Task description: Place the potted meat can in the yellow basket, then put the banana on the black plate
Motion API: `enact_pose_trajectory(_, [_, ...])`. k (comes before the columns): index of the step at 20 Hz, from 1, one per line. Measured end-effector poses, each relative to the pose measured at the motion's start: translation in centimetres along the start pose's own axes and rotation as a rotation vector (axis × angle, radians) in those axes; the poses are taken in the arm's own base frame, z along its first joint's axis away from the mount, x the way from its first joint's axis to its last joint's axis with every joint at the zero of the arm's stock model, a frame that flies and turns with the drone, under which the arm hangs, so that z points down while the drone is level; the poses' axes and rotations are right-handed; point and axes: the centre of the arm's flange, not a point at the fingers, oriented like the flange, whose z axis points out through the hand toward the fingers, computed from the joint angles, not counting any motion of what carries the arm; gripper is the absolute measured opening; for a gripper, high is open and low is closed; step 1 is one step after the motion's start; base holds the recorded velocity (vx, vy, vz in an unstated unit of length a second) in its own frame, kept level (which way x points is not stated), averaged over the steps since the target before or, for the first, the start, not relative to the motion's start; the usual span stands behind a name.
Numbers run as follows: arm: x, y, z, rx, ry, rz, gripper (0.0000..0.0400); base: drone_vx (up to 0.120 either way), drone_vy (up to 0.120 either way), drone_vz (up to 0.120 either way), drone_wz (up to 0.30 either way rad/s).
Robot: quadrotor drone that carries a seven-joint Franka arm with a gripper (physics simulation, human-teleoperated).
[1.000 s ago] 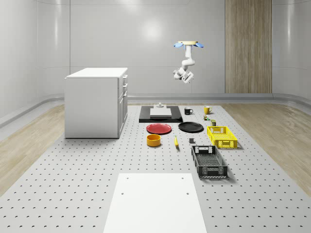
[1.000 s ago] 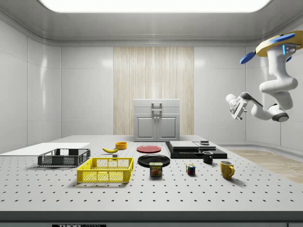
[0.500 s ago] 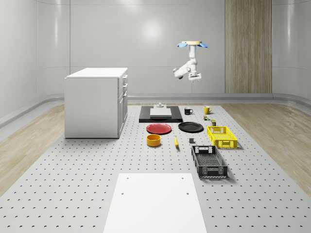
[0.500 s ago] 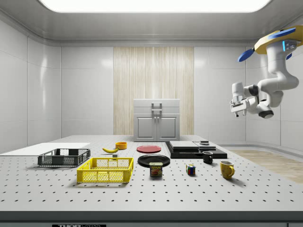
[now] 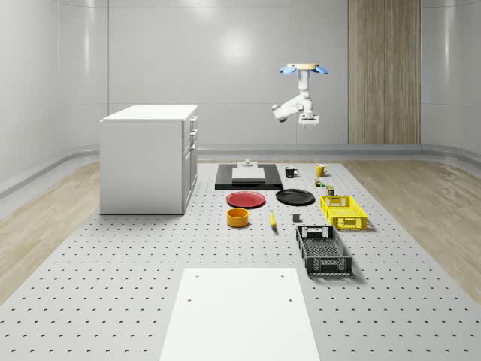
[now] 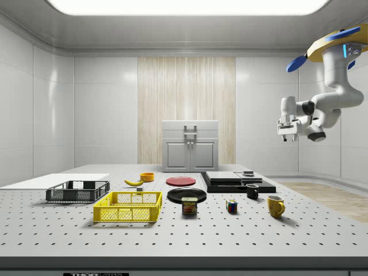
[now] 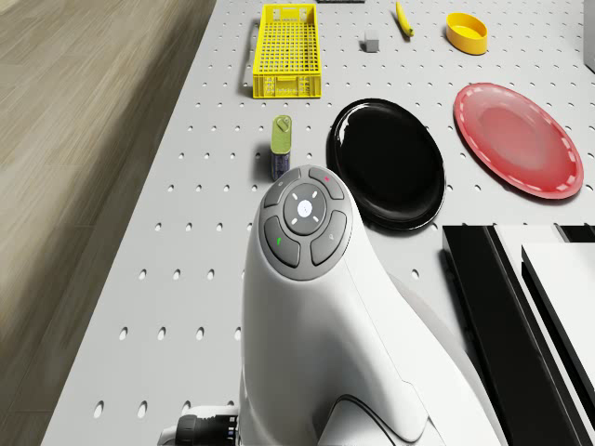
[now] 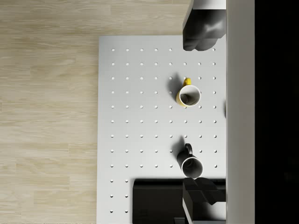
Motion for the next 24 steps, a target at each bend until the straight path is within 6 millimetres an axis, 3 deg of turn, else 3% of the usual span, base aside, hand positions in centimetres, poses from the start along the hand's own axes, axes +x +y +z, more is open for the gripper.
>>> enact_pose_trajectory(10, [-0.11,-0.11,-0.01,-0.011,0.011,0.000,0.0400,0.120,0.120,0.000,0.000])
enact_pose_trajectory(17, [-0.12,-0.12,-0.01,-0.012,0.013,0.000,0.0400,0.120,0.000,-0.074,0.000])
enact_pose_trajectory(24, [-0.13,-0.12,-0.01,-0.012,0.014,0.000,0.0400,0.120,0.103,0.000,0.000])
